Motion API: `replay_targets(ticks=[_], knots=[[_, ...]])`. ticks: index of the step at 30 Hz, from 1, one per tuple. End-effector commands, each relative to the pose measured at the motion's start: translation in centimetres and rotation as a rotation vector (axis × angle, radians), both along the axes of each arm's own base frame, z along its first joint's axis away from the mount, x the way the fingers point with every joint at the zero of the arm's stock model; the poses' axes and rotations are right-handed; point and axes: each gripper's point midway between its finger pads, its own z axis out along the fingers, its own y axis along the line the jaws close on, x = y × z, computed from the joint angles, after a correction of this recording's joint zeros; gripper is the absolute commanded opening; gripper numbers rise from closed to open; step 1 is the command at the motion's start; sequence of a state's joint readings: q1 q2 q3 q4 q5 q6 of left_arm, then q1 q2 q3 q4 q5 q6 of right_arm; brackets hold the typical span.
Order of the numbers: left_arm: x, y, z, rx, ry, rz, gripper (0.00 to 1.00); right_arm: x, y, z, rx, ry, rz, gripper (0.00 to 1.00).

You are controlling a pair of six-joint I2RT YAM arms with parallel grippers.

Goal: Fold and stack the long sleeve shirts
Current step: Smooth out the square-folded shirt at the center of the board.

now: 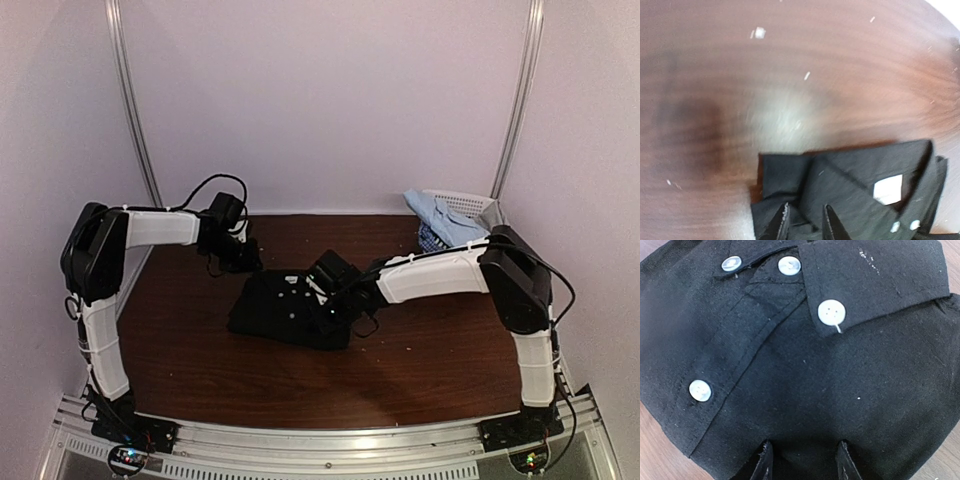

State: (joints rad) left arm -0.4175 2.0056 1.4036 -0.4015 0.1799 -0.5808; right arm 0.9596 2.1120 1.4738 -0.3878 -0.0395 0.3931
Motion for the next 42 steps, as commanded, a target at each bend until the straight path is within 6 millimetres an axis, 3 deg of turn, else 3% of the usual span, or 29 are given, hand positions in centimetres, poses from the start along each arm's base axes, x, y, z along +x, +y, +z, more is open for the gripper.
replay_targets(ticks=[1,6,10,17,25,29,31,37,42], knots=[[0.6,0.1,3.2,-0.007,-0.066,-0.029,0.24,-0.1,-1.9,0.9,-0.036,-0.003,-0.037,0.46],[-2.9,0.3,4.5,-0.063,-0.050,-0.047,0.24,1.6,-0.2,6.0,0.056,-0.088,-0.058,0.43],[-6.3,-0.3,3.3,-0.105,-0.001,-0.073,0.22,3.1,1.8,7.2,0.082,-0.119,-0.061,0.41],[-11.1,-0.5,-0.1,-0.147,0.093,-0.071,0.19,3.7,4.4,5.3,0.067,-0.107,-0.032,0.41],[-14.4,0.7,-3.2,-0.128,0.165,-0.026,0.17,1.3,4.3,0.8,-0.004,-0.039,0.013,0.47],[-14.5,1.1,-2.5,-0.121,0.150,-0.019,0.18,-0.1,3.3,-1.2,-0.051,-0.005,0.024,0.53],[-14.0,1.2,-1.5,-0.105,0.127,-0.018,0.18,-0.4,2.8,-0.9,-0.052,-0.001,0.018,0.54],[-11.7,2.5,1.2,-0.068,0.060,0.009,0.28,0.4,1.0,3.5,0.036,-0.042,-0.038,0.57],[-10.4,2.4,1.0,-0.063,0.061,-0.032,0.39,1.7,-1.4,7.5,0.146,-0.083,-0.099,0.66]])
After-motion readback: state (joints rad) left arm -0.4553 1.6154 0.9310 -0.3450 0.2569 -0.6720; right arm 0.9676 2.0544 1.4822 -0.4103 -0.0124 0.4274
